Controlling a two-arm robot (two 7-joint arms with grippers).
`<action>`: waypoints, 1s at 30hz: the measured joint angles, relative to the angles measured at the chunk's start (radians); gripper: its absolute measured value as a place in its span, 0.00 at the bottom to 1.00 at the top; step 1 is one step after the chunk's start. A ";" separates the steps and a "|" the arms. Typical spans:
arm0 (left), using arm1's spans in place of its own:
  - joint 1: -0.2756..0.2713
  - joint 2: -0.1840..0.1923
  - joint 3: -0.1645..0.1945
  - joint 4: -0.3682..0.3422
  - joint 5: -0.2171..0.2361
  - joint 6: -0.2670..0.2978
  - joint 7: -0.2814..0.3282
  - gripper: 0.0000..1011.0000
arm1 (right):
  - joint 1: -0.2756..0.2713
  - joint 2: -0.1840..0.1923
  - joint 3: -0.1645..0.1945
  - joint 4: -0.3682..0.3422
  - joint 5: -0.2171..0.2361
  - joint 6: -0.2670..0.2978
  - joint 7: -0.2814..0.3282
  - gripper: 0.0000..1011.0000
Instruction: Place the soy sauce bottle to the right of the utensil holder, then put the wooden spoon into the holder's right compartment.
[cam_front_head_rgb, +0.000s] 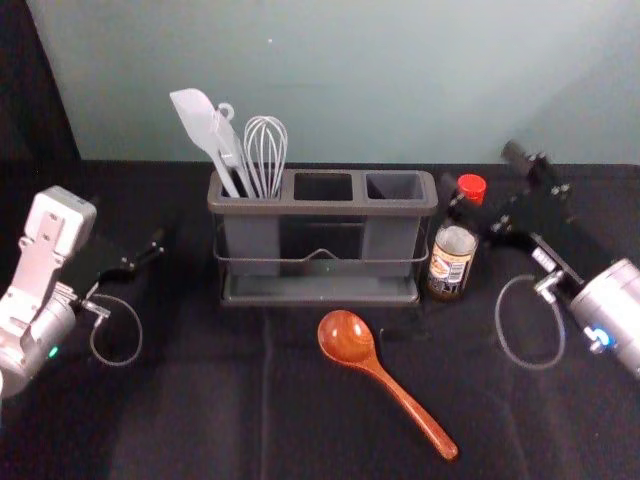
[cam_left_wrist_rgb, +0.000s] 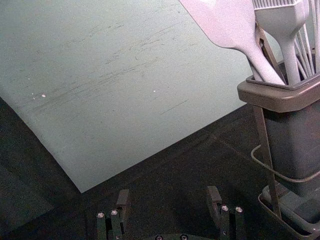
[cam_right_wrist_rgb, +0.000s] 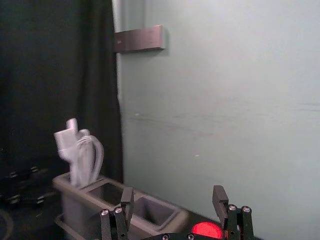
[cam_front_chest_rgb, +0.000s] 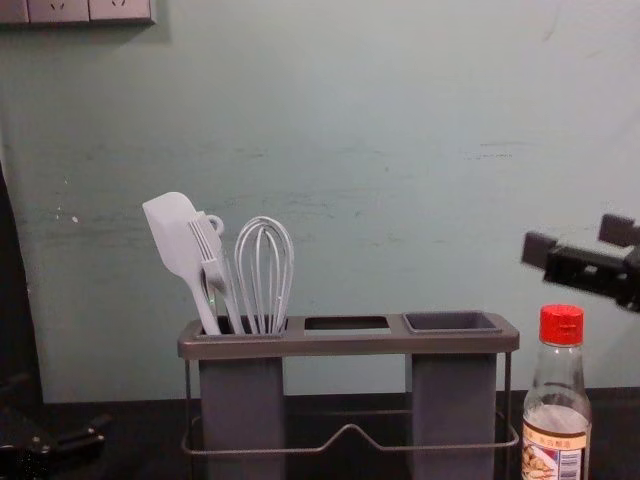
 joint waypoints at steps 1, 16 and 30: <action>0.000 0.000 0.000 0.000 0.000 0.000 0.000 0.99 | -0.016 0.001 -0.007 -0.017 -0.004 0.001 0.003 0.99; 0.000 0.000 0.000 0.000 0.000 0.000 0.000 0.99 | -0.072 -0.039 -0.145 0.007 -0.092 0.025 0.001 0.99; 0.000 0.000 0.000 0.000 0.000 0.000 0.000 0.99 | -0.045 -0.090 -0.199 0.120 -0.132 0.031 -0.003 0.99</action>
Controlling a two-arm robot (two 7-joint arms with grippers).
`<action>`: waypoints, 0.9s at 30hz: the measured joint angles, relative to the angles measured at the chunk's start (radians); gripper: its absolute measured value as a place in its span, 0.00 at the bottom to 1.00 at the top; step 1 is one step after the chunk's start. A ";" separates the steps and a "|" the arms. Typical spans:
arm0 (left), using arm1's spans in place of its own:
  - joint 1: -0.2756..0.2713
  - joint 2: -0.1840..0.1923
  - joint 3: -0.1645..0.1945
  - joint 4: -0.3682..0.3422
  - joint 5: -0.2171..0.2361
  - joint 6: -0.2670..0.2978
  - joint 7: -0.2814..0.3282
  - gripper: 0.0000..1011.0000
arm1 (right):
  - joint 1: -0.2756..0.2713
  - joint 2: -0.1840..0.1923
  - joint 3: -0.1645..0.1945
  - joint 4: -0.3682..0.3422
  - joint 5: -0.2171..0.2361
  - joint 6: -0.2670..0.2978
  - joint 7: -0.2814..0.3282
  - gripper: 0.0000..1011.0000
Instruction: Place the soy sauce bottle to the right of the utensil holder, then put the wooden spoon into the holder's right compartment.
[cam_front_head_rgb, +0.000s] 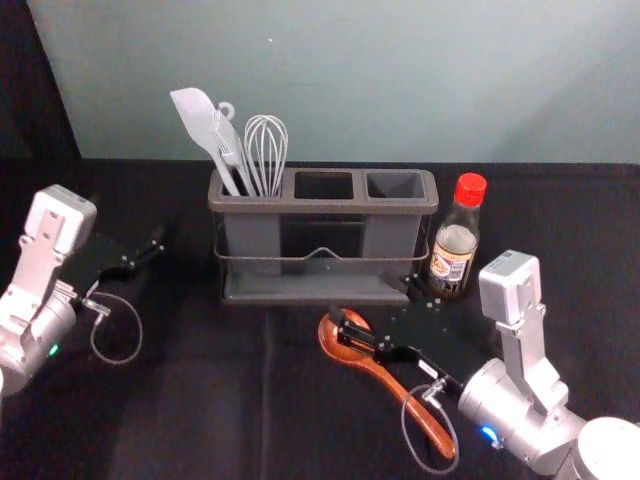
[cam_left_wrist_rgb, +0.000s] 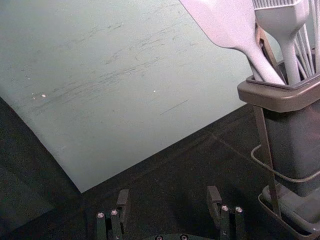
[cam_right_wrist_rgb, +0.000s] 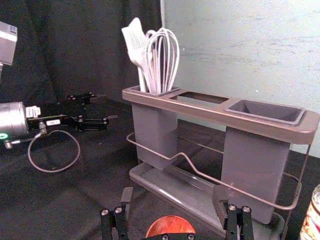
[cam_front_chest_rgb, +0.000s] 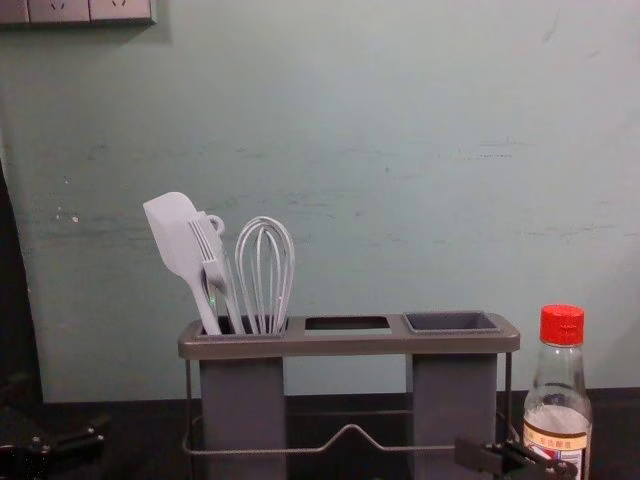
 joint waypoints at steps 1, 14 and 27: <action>0.000 0.000 0.000 0.000 0.000 0.000 0.000 0.99 | 0.000 0.000 0.000 0.000 0.000 0.000 0.000 0.99; 0.000 0.000 0.000 0.000 0.000 0.000 0.000 0.99 | -0.003 0.002 0.001 -0.007 0.000 0.004 0.000 0.99; 0.000 0.000 0.000 0.000 0.000 0.000 0.000 0.99 | -0.009 0.012 -0.010 -0.075 -0.062 0.113 -0.047 0.99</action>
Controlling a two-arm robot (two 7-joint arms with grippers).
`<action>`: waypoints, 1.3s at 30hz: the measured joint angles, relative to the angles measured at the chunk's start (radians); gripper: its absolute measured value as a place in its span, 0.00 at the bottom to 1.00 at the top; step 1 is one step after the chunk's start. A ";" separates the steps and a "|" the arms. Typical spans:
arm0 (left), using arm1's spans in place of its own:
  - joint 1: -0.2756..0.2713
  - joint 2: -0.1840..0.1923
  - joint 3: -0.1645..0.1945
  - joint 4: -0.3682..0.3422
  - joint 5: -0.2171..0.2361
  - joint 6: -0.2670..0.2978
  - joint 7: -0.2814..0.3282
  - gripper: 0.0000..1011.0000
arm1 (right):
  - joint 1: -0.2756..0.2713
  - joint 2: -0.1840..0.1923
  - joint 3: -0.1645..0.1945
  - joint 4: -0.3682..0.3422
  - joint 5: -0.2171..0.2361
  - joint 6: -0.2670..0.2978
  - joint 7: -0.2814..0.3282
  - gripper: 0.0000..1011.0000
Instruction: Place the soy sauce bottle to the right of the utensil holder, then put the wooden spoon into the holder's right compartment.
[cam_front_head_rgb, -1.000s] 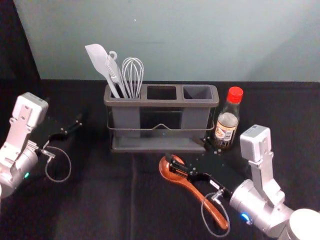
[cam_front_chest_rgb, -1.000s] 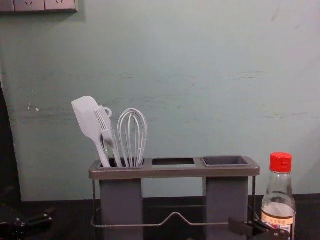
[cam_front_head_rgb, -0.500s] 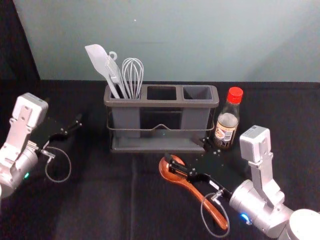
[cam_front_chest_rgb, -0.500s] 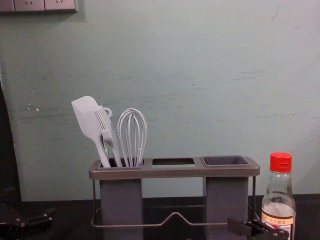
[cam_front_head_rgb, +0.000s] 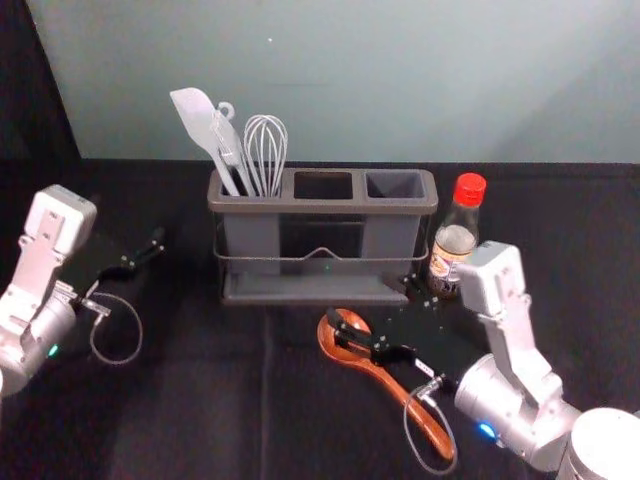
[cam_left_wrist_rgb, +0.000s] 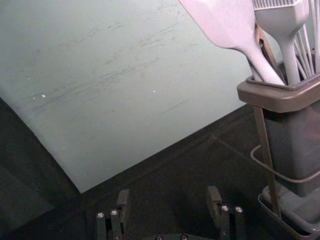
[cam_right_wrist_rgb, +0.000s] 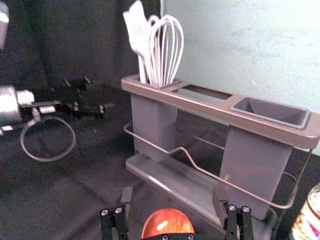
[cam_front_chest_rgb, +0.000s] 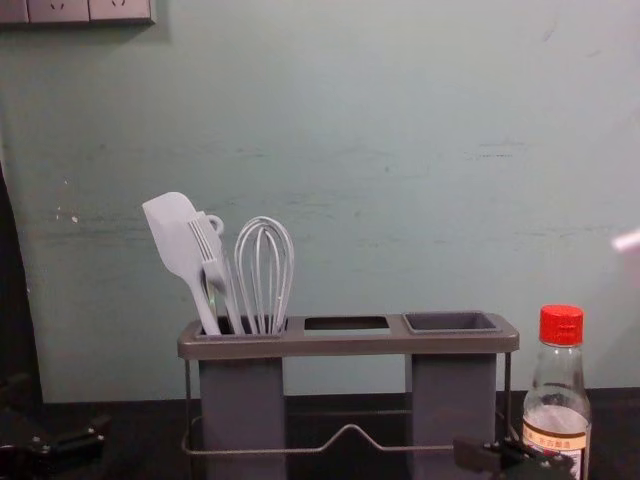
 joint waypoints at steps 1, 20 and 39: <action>0.000 0.000 0.000 0.000 0.000 0.000 0.000 0.99 | 0.000 0.001 -0.001 -0.014 -0.010 0.027 -0.009 0.99; 0.000 0.000 0.000 0.000 0.000 0.000 0.000 0.99 | 0.195 -0.087 -0.020 -0.166 -0.066 0.861 -0.049 0.99; 0.000 0.000 0.000 0.000 0.000 0.000 0.000 0.99 | 0.309 -0.145 -0.076 0.022 -0.110 0.975 -0.003 0.99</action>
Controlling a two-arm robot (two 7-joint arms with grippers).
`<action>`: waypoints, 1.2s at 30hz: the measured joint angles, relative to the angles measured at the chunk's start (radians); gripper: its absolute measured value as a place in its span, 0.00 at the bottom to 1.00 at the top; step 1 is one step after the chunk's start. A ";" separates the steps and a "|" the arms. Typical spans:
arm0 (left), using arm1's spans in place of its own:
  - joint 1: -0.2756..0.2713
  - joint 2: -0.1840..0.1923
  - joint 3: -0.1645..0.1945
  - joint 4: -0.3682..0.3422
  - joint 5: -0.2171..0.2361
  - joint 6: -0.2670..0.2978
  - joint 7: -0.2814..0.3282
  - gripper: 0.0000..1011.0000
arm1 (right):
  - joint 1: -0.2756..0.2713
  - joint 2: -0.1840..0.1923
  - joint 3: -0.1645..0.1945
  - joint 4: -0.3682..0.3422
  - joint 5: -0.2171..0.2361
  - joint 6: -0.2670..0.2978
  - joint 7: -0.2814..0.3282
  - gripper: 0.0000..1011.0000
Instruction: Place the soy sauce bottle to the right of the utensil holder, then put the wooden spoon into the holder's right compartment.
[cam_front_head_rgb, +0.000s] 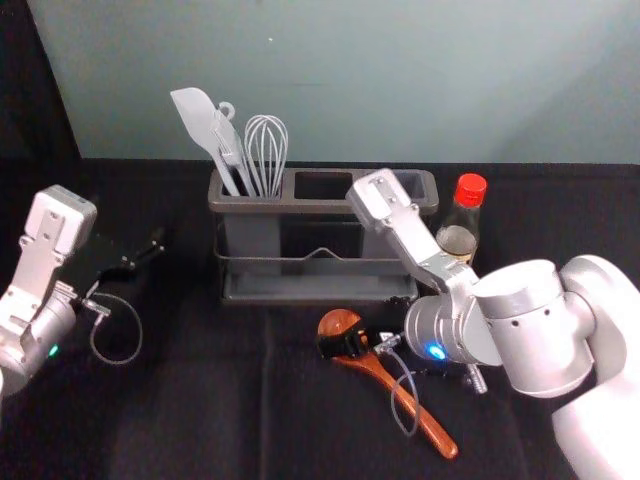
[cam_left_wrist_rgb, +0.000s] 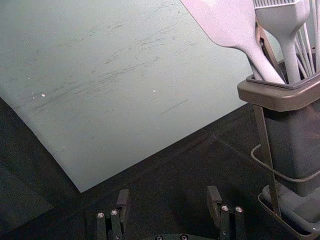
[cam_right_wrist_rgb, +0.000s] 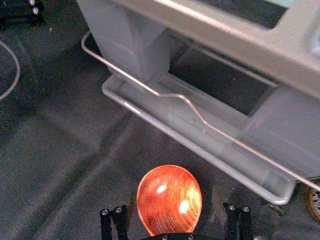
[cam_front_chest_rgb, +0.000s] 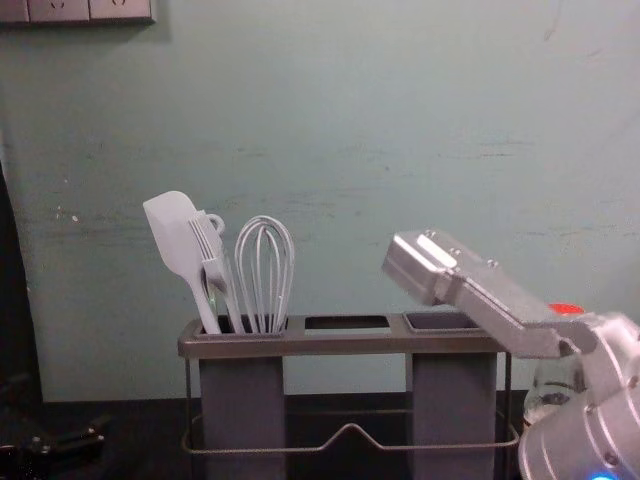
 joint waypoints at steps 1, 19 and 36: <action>0.000 0.000 0.000 0.000 0.000 0.000 0.000 0.99 | 0.003 0.000 -0.003 0.004 -0.003 0.001 0.002 0.99; 0.000 0.000 0.000 0.000 0.000 0.000 0.000 0.99 | 0.019 -0.008 -0.033 0.039 -0.058 0.011 0.026 0.99; 0.000 0.000 0.000 0.000 0.000 0.000 0.000 0.99 | 0.018 -0.021 -0.033 0.054 -0.096 -0.007 0.050 0.99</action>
